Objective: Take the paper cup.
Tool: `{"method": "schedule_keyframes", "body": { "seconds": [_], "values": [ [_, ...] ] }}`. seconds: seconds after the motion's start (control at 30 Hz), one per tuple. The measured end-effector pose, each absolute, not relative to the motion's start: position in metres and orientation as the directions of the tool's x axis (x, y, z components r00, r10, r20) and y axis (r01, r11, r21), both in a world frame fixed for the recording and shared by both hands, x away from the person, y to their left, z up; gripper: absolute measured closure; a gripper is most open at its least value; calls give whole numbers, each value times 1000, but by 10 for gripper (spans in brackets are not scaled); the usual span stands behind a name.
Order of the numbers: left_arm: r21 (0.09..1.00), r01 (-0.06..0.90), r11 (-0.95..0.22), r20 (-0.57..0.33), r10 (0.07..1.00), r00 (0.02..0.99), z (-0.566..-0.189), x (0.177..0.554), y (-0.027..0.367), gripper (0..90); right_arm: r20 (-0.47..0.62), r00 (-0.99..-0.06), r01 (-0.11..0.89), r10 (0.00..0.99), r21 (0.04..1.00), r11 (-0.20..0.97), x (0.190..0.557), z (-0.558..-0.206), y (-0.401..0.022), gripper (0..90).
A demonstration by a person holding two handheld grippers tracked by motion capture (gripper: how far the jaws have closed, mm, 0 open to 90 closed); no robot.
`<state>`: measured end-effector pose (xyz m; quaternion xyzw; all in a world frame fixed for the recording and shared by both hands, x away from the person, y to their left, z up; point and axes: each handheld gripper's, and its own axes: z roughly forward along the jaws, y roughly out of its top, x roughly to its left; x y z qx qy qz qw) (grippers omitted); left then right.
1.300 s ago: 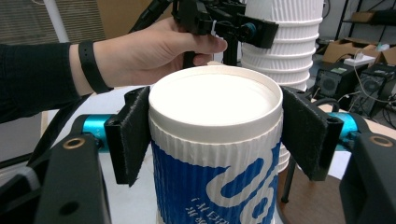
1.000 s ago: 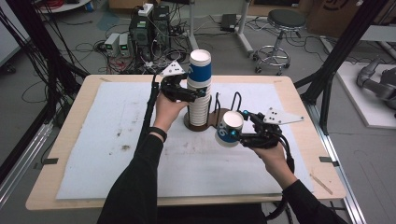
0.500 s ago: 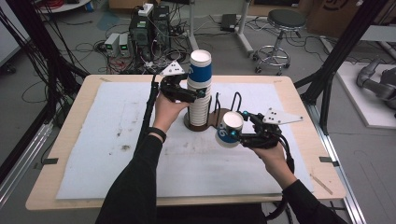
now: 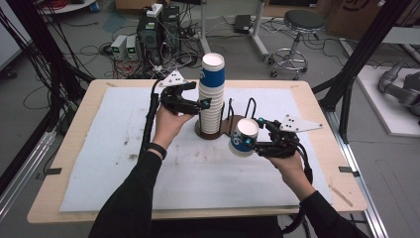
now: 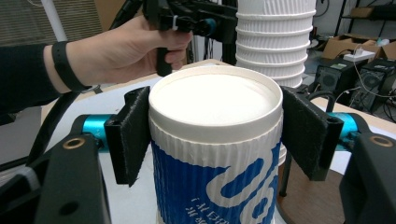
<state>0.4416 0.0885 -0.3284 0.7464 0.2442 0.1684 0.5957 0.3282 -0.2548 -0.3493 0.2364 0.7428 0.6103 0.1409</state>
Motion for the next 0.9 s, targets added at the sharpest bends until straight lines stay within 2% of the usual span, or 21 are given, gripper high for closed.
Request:
{"method": "schedule_keyframes", "body": {
  "seconds": [0.27,0.43,0.9],
  "values": [
    [975,154,-162,-34,575,817,-331,421,109,100,76,-846,178,528,973,145,329,-350,-256,301],
    [969,137,-207,7,577,817,-335,401,121,100,78,-844,182,530,973,146,330,-351,-257,301],
    [965,187,-184,-45,588,807,-380,347,149,101,77,-834,189,546,970,152,330,-356,-257,301]
  ]
}}
